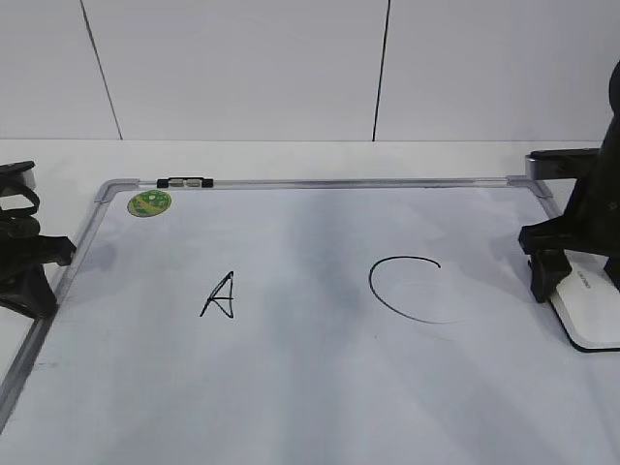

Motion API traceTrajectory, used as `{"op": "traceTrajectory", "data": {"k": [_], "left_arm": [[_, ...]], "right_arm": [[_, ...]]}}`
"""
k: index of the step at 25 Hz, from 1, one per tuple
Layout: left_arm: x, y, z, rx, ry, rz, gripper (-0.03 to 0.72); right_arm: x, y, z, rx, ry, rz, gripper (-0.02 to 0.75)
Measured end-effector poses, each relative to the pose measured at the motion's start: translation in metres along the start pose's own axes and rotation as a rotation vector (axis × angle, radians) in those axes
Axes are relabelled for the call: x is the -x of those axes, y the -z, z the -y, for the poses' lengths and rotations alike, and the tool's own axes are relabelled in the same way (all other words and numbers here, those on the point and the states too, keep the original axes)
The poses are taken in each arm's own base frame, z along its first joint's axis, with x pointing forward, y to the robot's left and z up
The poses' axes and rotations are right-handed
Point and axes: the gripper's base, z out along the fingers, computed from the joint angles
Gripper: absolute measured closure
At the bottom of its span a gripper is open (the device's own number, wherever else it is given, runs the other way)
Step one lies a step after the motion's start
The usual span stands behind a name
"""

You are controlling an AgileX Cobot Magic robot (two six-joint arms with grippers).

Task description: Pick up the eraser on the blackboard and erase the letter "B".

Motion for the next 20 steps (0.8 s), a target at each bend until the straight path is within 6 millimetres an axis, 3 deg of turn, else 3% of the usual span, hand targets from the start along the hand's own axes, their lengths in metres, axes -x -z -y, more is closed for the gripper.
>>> {"op": "traceTrajectory", "data": {"k": [20], "left_arm": [[0.000, 0.000, 0.000, 0.000, 0.000, 0.000, 0.668]], "right_arm": [[0.008, 0.015, 0.004, -0.034, 0.016, 0.020, 0.069]]}}
